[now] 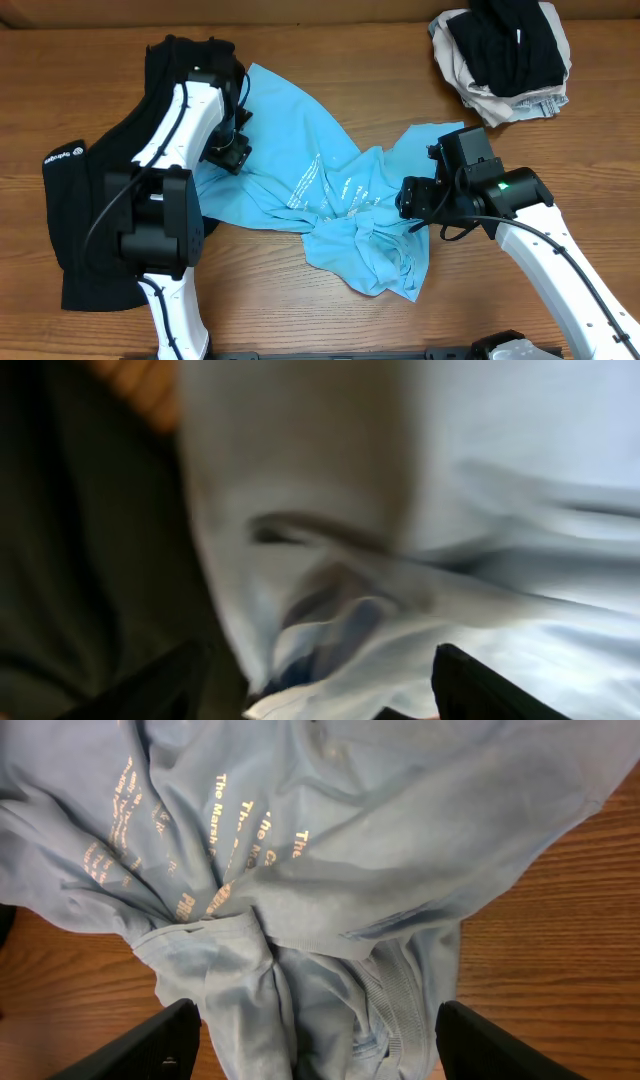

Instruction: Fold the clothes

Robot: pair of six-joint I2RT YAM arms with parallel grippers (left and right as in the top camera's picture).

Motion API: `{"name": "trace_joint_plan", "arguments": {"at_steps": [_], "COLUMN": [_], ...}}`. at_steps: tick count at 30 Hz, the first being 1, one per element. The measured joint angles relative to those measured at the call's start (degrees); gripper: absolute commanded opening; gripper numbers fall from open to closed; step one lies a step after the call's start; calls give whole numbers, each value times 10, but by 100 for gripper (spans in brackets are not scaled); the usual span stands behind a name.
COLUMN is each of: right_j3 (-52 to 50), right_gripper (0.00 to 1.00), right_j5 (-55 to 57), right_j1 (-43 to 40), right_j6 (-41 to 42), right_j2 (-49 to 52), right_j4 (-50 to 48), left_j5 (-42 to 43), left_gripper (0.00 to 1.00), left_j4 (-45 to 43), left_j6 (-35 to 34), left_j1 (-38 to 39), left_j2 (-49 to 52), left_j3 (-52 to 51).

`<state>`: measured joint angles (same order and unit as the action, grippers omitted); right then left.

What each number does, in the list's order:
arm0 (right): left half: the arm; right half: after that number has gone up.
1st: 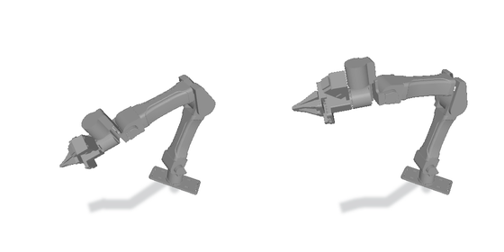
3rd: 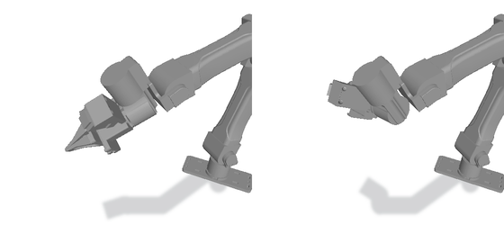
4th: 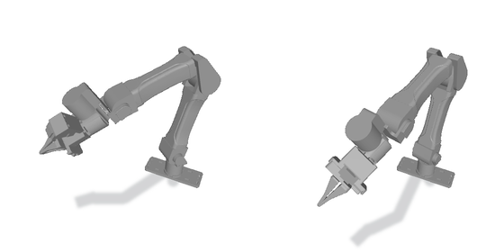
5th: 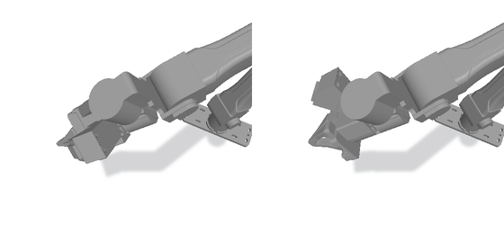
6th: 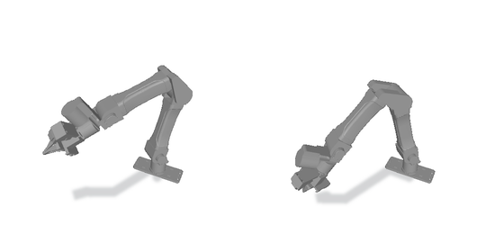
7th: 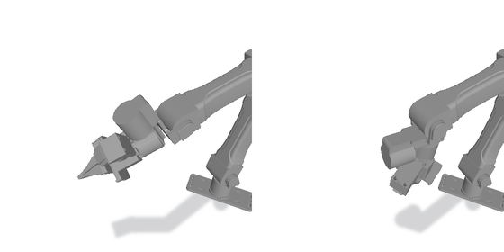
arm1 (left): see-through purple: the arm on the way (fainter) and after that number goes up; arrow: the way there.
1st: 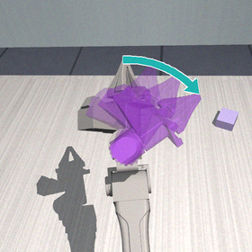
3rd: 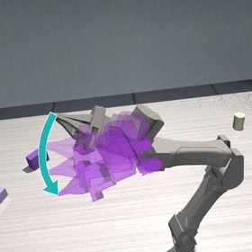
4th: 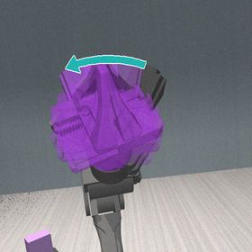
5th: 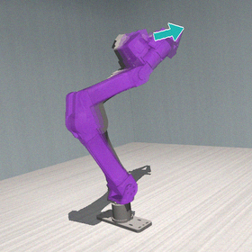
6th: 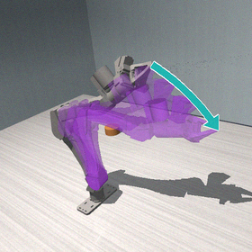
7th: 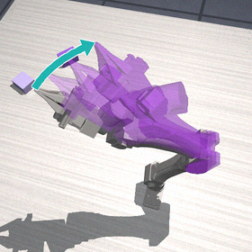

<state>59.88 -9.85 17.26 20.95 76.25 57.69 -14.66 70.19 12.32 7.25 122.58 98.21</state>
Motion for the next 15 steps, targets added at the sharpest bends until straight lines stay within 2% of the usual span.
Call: {"name": "trace_joint_plan", "arguments": {"at_steps": [5, 11, 13, 15], "right_j3": [0, 0, 0, 0], "right_gripper": [81, 81, 81, 81], "right_j5": [2, 3, 3, 2], "right_j1": [0, 0, 0, 0], "right_j6": [0, 0, 0, 0], "right_j2": [0, 0, 0, 0], "right_j4": [-2, 0, 0, 0], "left_j5": [-21, 0, 8, 12], "left_gripper": [71, 69, 66, 59], "left_j4": [-31, -57, -65, -72], "left_j6": [-19, 8, 17, 21], "left_j1": [-2, -2, -2, -2], "left_j2": [0, 0, 0, 0], "left_j3": [-9, -43, -58, -68]}}
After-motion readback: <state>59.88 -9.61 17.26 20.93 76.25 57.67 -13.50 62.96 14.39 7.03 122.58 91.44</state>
